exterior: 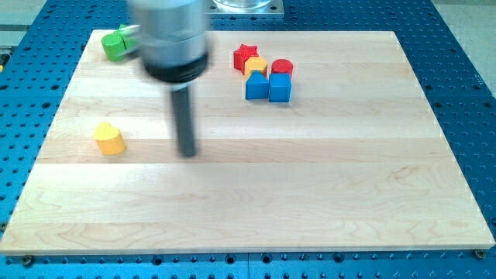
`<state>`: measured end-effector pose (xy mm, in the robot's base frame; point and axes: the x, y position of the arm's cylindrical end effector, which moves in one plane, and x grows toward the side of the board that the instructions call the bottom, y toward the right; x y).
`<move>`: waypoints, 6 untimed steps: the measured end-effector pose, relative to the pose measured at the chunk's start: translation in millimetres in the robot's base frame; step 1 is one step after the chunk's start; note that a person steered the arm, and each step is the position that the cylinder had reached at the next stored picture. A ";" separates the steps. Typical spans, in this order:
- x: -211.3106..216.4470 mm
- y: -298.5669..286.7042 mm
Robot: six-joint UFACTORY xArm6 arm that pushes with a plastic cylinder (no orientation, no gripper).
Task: Push the heart into the hexagon
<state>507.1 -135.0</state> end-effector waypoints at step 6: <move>-97.3 72.8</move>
